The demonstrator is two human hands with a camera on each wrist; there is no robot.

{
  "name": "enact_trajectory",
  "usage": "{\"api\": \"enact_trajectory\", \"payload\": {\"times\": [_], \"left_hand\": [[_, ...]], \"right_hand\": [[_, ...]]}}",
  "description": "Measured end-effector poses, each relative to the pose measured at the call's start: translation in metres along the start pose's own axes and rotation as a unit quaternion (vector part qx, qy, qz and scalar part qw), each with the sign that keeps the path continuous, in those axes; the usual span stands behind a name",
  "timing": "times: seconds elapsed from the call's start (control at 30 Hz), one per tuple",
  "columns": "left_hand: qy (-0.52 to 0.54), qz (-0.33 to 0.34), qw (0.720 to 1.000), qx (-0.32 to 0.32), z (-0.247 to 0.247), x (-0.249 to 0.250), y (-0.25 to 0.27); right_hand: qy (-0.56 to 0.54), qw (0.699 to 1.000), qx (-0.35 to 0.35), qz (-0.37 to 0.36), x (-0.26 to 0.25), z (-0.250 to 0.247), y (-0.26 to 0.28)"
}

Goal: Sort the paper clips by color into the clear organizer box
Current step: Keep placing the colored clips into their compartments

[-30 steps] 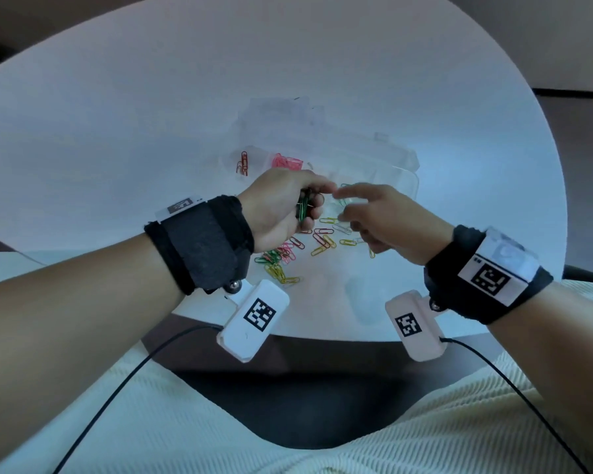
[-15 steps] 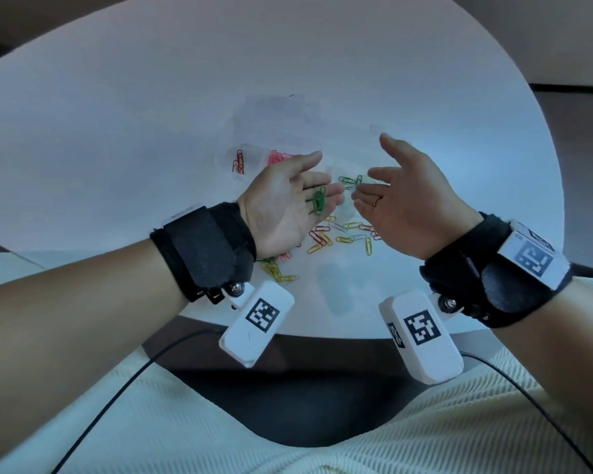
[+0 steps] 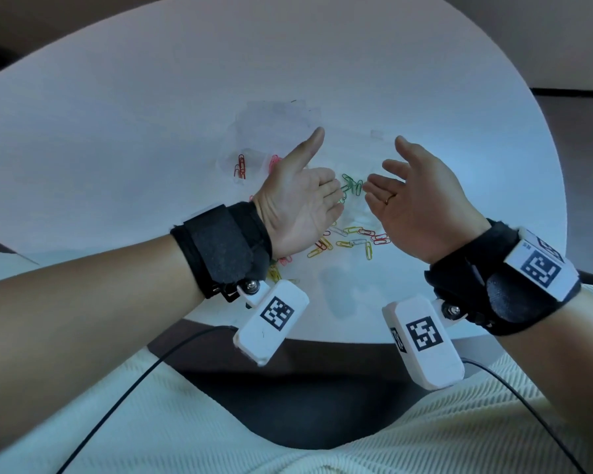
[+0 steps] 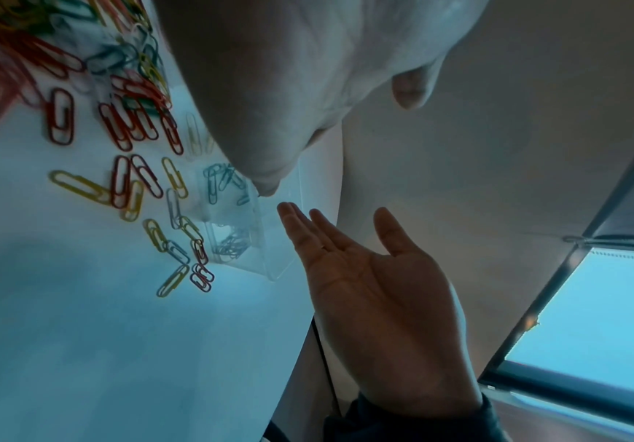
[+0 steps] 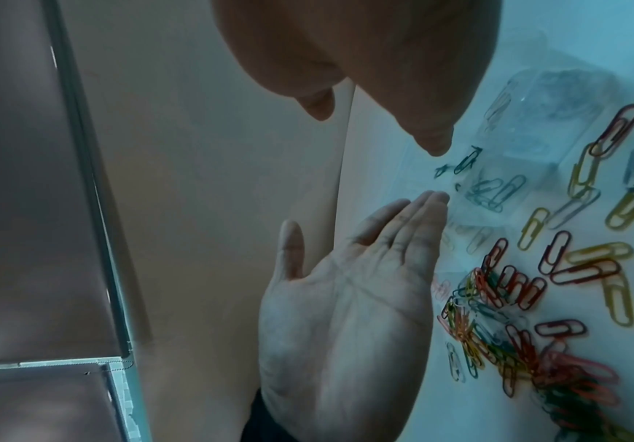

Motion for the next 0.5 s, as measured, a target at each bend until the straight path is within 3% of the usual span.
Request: {"api": "enact_trajectory", "payload": {"times": [0.13, 0.2, 0.3, 0.43, 0.5], "left_hand": [[-0.131, 0.054, 0.990, 0.003, -0.004, 0.005, -0.001], [-0.265, 0.125, 0.956, 0.022, -0.006, 0.014, 0.002], [-0.425, 0.220, 0.876, 0.063, -0.012, 0.029, 0.004], [-0.629, 0.266, 0.726, 0.075, -0.018, 0.022, 0.004], [-0.700, 0.283, 0.654, 0.042, -0.018, 0.006, 0.002]], "right_hand": [[0.117, 0.991, 0.004, -0.065, -0.015, -0.003, 0.003], [0.249, 0.960, 0.008, -0.130, -0.025, -0.002, 0.005], [0.462, 0.864, -0.023, -0.199, -0.026, 0.007, 0.007], [0.701, 0.681, -0.063, -0.204, -0.002, 0.001, 0.003], [0.741, 0.639, -0.068, -0.193, 0.009, -0.005, -0.003]]}}
Point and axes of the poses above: each hand's wrist, its own y-axis away from the middle knuckle, its own z-axis out of the palm, x = y × z, the point moved 10 cm from there along -y, towards the middle knuckle, and after that the axes turned 9 degrees about x, right-handed, at the moved point
